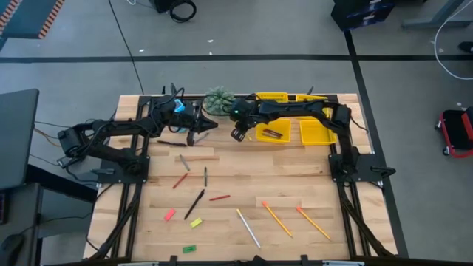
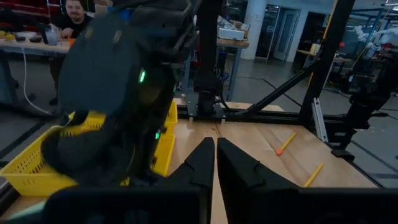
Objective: Sort crayons/erasers/pens/pencils in bins
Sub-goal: Put the yellow pen into the top right yellow bin
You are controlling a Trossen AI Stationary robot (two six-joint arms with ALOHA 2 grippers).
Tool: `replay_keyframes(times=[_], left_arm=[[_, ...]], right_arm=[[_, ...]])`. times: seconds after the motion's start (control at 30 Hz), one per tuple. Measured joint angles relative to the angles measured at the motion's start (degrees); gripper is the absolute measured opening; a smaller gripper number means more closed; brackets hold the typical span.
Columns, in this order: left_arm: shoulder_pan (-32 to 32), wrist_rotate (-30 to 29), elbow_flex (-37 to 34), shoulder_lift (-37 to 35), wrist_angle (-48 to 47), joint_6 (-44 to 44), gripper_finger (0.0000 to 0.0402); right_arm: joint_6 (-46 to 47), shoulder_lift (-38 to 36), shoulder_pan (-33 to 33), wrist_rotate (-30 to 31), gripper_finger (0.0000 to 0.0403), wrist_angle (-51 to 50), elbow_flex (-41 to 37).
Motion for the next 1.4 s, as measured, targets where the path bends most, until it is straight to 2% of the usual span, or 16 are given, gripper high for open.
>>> replay_keyframes(times=[0.2, 0.43, 0.77, 1.4], left_arm=[[0.00, 0.89, 0.01, -1.90, -1.36, 0.00, 0.0017], [0.00, 1.19, 0.02, -3.69, -4.09, 0.61, 0.0015], [0.00, 1.39, 0.02, -3.69, -4.31, 0.61, 0.0020], [-0.02, 1.35, 0.02, -3.69, -4.45, 0.57, 0.0014]], right_arm=[[0.23, 4.00, -0.34, 1.09, 0.0102, -5.38, 2.76], [0.97, 3.50, -1.02, 1.00, 0.0102, -5.15, 3.05], [1.63, 7.82, -1.21, -1.82, 0.0102, -3.33, 3.30], [-0.76, 6.45, 0.58, -3.69, 0.0094, -2.15, 2.72]])
